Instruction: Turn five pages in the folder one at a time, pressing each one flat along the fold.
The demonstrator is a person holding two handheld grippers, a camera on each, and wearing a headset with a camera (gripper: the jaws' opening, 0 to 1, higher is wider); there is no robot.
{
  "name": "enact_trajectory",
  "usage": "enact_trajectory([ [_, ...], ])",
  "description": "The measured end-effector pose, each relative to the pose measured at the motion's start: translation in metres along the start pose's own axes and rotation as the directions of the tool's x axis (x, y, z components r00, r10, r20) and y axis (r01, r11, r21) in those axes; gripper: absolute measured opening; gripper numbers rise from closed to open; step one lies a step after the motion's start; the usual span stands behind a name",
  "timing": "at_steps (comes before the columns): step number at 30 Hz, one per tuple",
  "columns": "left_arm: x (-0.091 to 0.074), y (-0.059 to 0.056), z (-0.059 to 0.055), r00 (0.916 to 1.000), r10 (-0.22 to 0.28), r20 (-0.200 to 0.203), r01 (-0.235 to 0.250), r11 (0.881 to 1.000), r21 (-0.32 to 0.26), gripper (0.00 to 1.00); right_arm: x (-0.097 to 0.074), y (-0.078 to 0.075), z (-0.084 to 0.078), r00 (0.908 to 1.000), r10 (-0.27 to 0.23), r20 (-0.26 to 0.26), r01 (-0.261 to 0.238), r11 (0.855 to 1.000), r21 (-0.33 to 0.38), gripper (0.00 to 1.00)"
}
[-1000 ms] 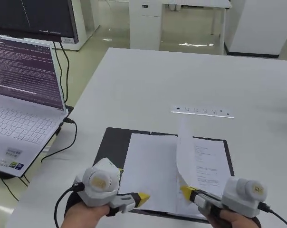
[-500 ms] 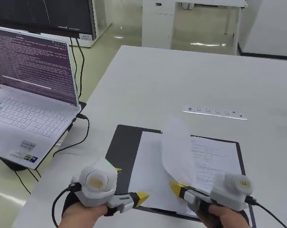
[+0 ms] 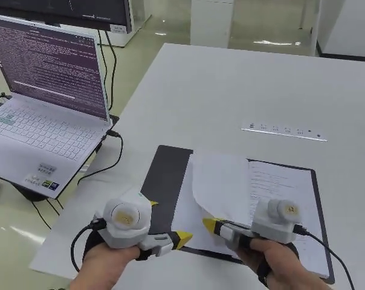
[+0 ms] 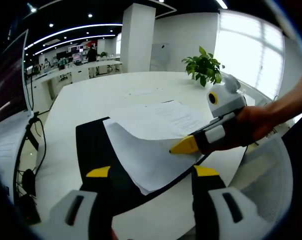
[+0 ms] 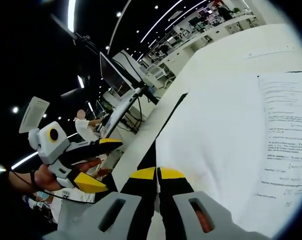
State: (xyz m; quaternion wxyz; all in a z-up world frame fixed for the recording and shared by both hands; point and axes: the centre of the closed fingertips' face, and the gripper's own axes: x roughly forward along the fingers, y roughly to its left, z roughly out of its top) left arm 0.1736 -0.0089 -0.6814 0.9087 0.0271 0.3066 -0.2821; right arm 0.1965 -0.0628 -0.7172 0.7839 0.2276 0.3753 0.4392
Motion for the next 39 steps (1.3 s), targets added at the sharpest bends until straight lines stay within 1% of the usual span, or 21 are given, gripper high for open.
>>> enact_trajectory([
  [4, -0.002, 0.002, -0.004, 0.9999, 0.005, -0.009, -0.005, 1.000, -0.006, 0.63, 0.009, 0.000, -0.003, 0.9999, 0.004, -0.010, -0.004, 1.000, 0.025, 0.00],
  [8, -0.004, 0.006, -0.008, 0.9998, 0.012, -0.016, -0.012, 1.000, -0.015, 0.63, 0.018, -0.003, -0.005, 0.9998, 0.008, -0.018, -0.007, 0.999, 0.047, 0.00],
  [12, -0.006, 0.008, -0.010, 0.9997, 0.017, -0.018, -0.018, 1.000, -0.022, 0.63, 0.027, -0.007, -0.009, 0.9994, 0.005, -0.033, -0.003, 0.997, 0.072, 0.00],
  [21, -0.007, 0.012, -0.015, 0.9993, 0.030, -0.024, -0.031, 0.998, -0.046, 0.63, 0.045, -0.019, -0.022, 0.9981, -0.021, -0.058, 0.029, 0.989, 0.148, 0.00],
  [23, -0.008, 0.013, -0.017, 0.9991, 0.034, -0.026, -0.036, 0.998, -0.049, 0.63, 0.049, -0.023, -0.025, 0.9973, -0.030, -0.067, 0.039, 0.988, 0.148, 0.00],
  [25, -0.008, 0.016, -0.021, 0.9987, 0.040, -0.032, -0.042, 0.997, -0.063, 0.62, 0.052, -0.028, -0.030, 0.9957, -0.043, -0.082, 0.055, 0.988, 0.145, 0.00],
  [28, -0.010, 0.017, -0.023, 0.9984, 0.045, -0.034, -0.048, 0.996, -0.074, 0.62, 0.056, -0.036, -0.034, 0.9945, -0.053, -0.090, 0.068, 0.982, 0.175, 0.00],
  [35, -0.013, 0.016, -0.027, 0.9979, 0.050, -0.040, -0.053, 0.995, -0.081, 0.62, 0.063, -0.040, -0.039, 0.9937, -0.060, -0.094, 0.080, 0.973, 0.218, 0.01],
  [39, -0.013, 0.015, -0.028, 0.9979, 0.049, -0.043, -0.052, 0.995, -0.080, 0.62, 0.064, -0.040, -0.040, 0.9950, -0.062, -0.078, 0.081, 0.956, 0.281, 0.01],
])
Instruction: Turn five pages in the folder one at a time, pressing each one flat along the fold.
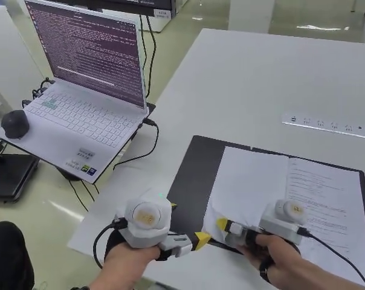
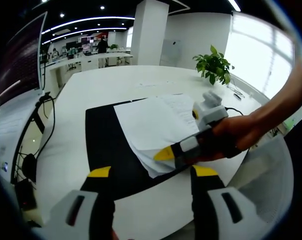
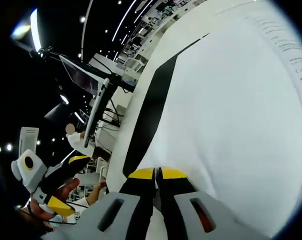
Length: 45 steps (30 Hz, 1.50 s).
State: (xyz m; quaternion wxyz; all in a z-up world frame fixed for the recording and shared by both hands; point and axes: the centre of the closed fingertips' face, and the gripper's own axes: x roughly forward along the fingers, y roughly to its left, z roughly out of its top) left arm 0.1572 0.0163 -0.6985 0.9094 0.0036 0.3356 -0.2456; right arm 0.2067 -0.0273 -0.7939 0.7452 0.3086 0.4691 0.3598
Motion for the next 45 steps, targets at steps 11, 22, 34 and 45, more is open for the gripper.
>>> enact_trajectory([
  [11, 0.013, -0.009, -0.001, 0.9995, -0.029, -0.013, 0.029, 0.999, 0.013, 0.61, -0.003, 0.015, -0.003, 0.9985, 0.055, -0.006, -0.055, 0.998, -0.022, 0.16],
  [22, 0.030, -0.014, -0.005, 0.9961, -0.082, -0.032, 0.082, 0.997, 0.001, 0.46, -0.026, 0.042, 0.000, 0.9866, 0.163, 0.004, -0.162, 0.985, -0.064, 0.33],
  [34, 0.050, -0.016, -0.007, 0.9946, -0.099, -0.030, 0.098, 0.995, -0.034, 0.15, -0.077, 0.024, 0.023, 0.9876, 0.115, 0.107, -0.101, 0.986, -0.129, 0.22],
  [45, 0.078, -0.033, -0.010, 0.9890, -0.144, -0.035, 0.141, 0.987, -0.082, 0.00, -0.116, -0.011, 0.030, 0.9831, 0.024, 0.182, -0.006, 0.995, -0.099, 0.16],
])
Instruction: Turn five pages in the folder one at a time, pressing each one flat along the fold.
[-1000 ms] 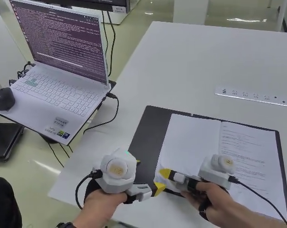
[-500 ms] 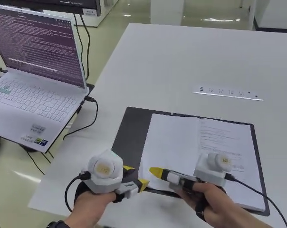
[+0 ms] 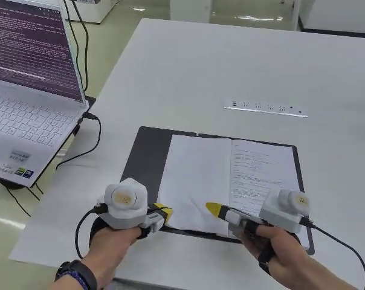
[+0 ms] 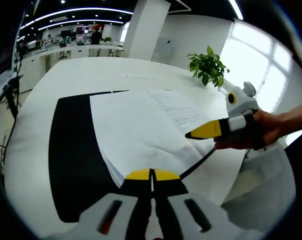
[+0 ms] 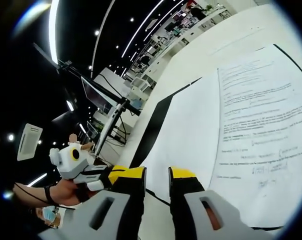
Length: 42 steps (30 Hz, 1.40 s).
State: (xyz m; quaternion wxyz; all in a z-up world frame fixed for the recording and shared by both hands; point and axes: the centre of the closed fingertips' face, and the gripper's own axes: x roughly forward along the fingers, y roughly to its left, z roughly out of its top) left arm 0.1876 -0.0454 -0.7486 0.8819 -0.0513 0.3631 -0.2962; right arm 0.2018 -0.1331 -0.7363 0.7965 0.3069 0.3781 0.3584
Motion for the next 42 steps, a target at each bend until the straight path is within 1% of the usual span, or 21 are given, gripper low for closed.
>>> enact_trajectory([
  [1, 0.004, 0.000, -0.004, 0.9999, -0.006, -0.013, 0.006, 1.000, -0.001, 0.00, -0.002, -0.002, 0.000, 1.0000, -0.005, 0.002, 0.005, 1.000, 0.005, 0.16],
  [4, 0.012, 0.002, -0.010, 0.9994, -0.006, -0.033, 0.006, 1.000, -0.007, 0.00, -0.004, -0.007, 0.000, 0.9999, -0.014, 0.007, 0.014, 1.000, 0.011, 0.15],
  [6, 0.016, 0.006, -0.021, 0.9980, 0.013, -0.062, -0.016, 0.999, -0.042, 0.00, -0.004, -0.008, 0.000, 0.9998, -0.017, 0.007, 0.017, 1.000, 0.015, 0.15],
  [8, 0.018, 0.008, -0.025, 0.9976, 0.021, -0.065, -0.024, 0.998, -0.054, 0.00, -0.004, -0.010, -0.001, 0.9998, -0.021, 0.002, 0.021, 1.000, 0.013, 0.14],
  [9, 0.018, 0.010, -0.029, 0.9967, 0.032, -0.075, -0.037, 0.997, -0.067, 0.00, -0.005, -0.012, -0.002, 0.9997, -0.025, -0.001, 0.025, 1.000, 0.012, 0.14],
  [10, 0.018, 0.012, -0.034, 0.9947, 0.044, -0.093, -0.051, 0.996, -0.073, 0.00, -0.005, -0.014, -0.002, 0.9995, -0.032, -0.002, 0.032, 0.999, 0.009, 0.14],
  [11, 0.014, 0.017, -0.043, 0.9884, 0.082, -0.127, -0.094, 0.992, -0.089, 0.00, -0.005, -0.017, -0.002, 0.9992, -0.041, -0.001, 0.041, 0.999, 0.003, 0.13],
  [12, 0.014, 0.013, -0.034, 0.9952, 0.063, -0.075, -0.074, 0.986, -0.147, 0.00, -0.006, -0.019, -0.001, 0.9989, -0.047, 0.002, 0.047, 0.999, 0.002, 0.12],
  [13, 0.014, 0.015, -0.031, 0.9955, 0.060, -0.073, -0.071, 0.986, -0.151, 0.00, -0.006, -0.021, 0.000, 0.9988, -0.049, 0.005, 0.049, 0.999, 0.007, 0.11],
  [14, 0.014, 0.015, -0.031, 0.9955, 0.059, -0.074, -0.069, 0.988, -0.135, 0.00, -0.005, -0.022, 0.002, 0.9988, -0.048, 0.007, 0.048, 0.999, 0.012, 0.10],
  [16, 0.014, 0.012, -0.030, 0.9943, 0.069, -0.081, -0.076, 0.994, -0.083, 0.00, -0.004, -0.023, 0.006, 0.9987, -0.050, 0.007, 0.050, 0.999, 0.005, 0.10],
  [18, 0.015, 0.012, -0.031, 0.9938, 0.072, -0.084, -0.078, 0.995, -0.066, 0.00, -0.003, -0.025, 0.010, 0.9987, -0.051, 0.006, 0.051, 0.999, -0.002, 0.09],
  [22, 0.016, 0.014, -0.033, 0.9943, 0.075, -0.076, -0.081, 0.994, -0.079, 0.00, -0.002, -0.030, 0.020, 0.9983, -0.057, 0.008, 0.057, 0.998, -0.012, 0.08],
  [24, 0.016, 0.014, -0.033, 0.9939, 0.077, -0.079, -0.084, 0.992, -0.090, 0.00, -0.001, -0.033, 0.025, 0.9981, -0.060, 0.011, 0.060, 0.998, -0.014, 0.08],
  [29, 0.017, 0.014, -0.034, 0.9929, 0.079, -0.089, -0.086, 0.993, -0.076, 0.00, 0.001, -0.042, 0.038, 0.9973, -0.072, 0.019, 0.072, 0.997, -0.022, 0.06],
  [31, 0.018, 0.014, -0.034, 0.9928, 0.080, -0.089, -0.087, 0.993, -0.074, 0.00, 0.002, -0.046, 0.042, 0.9969, -0.077, 0.019, 0.077, 0.997, -0.021, 0.05],
  [35, 0.018, 0.014, -0.034, 0.9931, 0.082, -0.084, -0.088, 0.993, -0.078, 0.00, 0.005, -0.050, 0.044, 0.9967, -0.080, 0.015, 0.080, 0.997, -0.021, 0.01],
  [42, 0.018, 0.015, -0.034, 0.9937, 0.084, -0.074, -0.090, 0.993, -0.074, 0.00, 0.011, -0.052, 0.053, 0.9961, -0.085, 0.023, 0.085, 0.996, -0.017, 0.00],
])
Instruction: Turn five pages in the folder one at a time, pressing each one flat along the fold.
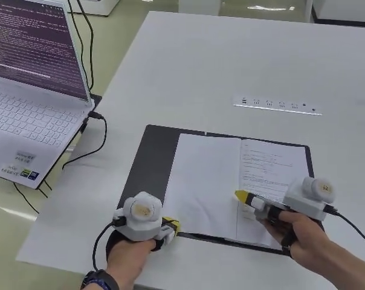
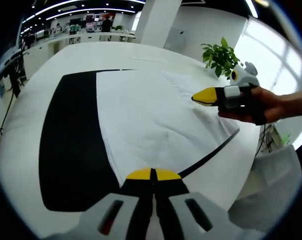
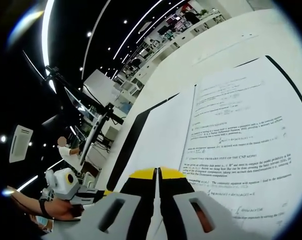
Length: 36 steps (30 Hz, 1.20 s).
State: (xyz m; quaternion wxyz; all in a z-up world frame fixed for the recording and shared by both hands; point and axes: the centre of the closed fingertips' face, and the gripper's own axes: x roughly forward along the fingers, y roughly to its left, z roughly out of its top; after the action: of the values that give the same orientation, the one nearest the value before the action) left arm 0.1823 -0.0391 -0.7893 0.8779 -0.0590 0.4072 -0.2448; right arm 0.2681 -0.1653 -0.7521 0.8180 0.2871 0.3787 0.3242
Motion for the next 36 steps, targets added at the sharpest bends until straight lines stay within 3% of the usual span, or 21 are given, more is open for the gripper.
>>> enact_trajectory([
  [11, 0.000, 0.000, 0.000, 1.0000, 0.004, 0.008, -0.003, 1.000, -0.017, 0.00, 0.019, -0.012, 0.017, 0.9992, -0.034, 0.021, 0.033, 0.999, 0.033, 0.00],
  [17, 0.000, 0.000, 0.000, 1.0000, 0.006, 0.003, -0.006, 1.000, -0.021, 0.00, 0.028, -0.019, 0.010, 0.9988, -0.048, -0.005, 0.048, 0.998, 0.040, 0.00],
  [19, 0.000, 0.000, 0.000, 1.0000, 0.006, 0.003, -0.006, 1.000, -0.021, 0.00, 0.029, -0.021, 0.013, 0.9992, -0.038, 0.012, 0.037, 0.997, 0.070, 0.00],
  [35, 0.000, 0.000, 0.000, 0.9999, 0.013, 0.009, -0.012, 0.999, -0.035, 0.00, 0.045, -0.038, 0.036, 0.9946, -0.060, 0.085, 0.054, 0.996, 0.069, 0.00],
  [36, -0.001, 0.000, 0.000, 0.9999, 0.012, 0.010, -0.012, 0.999, -0.036, 0.00, 0.044, -0.033, 0.036, 0.9942, -0.061, 0.088, 0.055, 0.996, 0.070, 0.00],
])
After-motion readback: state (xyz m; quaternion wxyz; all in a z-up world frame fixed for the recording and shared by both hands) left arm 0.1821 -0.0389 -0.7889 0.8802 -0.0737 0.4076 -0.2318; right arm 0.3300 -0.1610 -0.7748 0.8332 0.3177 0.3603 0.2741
